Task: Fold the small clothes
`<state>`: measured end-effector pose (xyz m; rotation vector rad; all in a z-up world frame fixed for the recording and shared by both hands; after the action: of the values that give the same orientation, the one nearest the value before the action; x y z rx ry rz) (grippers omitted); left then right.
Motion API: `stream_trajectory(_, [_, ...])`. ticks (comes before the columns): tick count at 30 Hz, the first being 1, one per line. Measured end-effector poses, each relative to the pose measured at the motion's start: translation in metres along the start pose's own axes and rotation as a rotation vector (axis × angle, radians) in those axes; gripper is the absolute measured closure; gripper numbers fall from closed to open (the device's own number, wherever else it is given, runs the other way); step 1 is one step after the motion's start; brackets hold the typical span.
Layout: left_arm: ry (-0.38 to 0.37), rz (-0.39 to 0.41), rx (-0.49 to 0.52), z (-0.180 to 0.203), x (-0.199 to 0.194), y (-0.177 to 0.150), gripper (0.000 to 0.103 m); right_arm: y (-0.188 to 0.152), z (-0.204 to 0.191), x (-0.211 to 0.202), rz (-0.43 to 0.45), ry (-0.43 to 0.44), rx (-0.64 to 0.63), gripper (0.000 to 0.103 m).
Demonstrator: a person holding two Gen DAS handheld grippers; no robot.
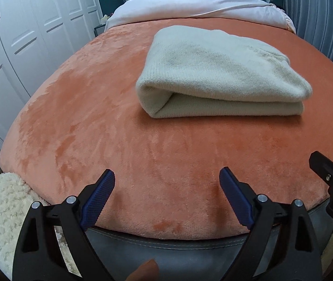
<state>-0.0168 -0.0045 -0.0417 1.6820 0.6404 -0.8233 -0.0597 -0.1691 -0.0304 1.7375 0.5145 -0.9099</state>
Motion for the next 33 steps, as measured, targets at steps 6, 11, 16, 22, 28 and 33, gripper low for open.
stream_trajectory(6, [0.002, -0.007, -0.046, -0.008, 0.003, -0.004, 0.015, -0.008, -0.011, 0.002, -0.005, -0.006, -0.032, 0.023])
stream_trajectory(11, [-0.001, -0.002, -0.047, -0.007, 0.001, -0.005, 0.015, -0.011, -0.015, 0.001, -0.002, -0.004, -0.030, 0.023])
stream_trajectory(16, [-0.019, 0.013, -0.027, -0.002, -0.003, -0.005, 0.015, -0.014, -0.018, 0.000, 0.006, -0.015, -0.034, 0.023])
stream_trajectory(22, [-0.027, 0.023, -0.011, 0.005, -0.006, -0.006, 0.015, -0.015, -0.018, -0.001, 0.008, -0.020, -0.018, 0.023])
stream_trajectory(28, [-0.027, 0.017, -0.014, 0.006, -0.006, -0.005, 0.015, -0.016, -0.021, -0.001, 0.010, -0.019, -0.020, 0.023])
stream_trajectory(33, [-0.028, 0.014, -0.011, 0.007, -0.005, -0.005, 0.015, -0.016, -0.022, -0.001, 0.010, -0.017, -0.027, 0.023])
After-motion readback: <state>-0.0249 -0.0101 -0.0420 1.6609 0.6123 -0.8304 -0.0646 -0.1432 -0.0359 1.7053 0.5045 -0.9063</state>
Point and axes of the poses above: each gripper's, at about its wrist camera, not at the fingertips, and x roughly the way its jaws point, z to its right, y to its top, the point moved 2 cm from there along x, roughly the way its jaws point, and after that the axes turned 4 degrees about x, right-handed, at the moved point
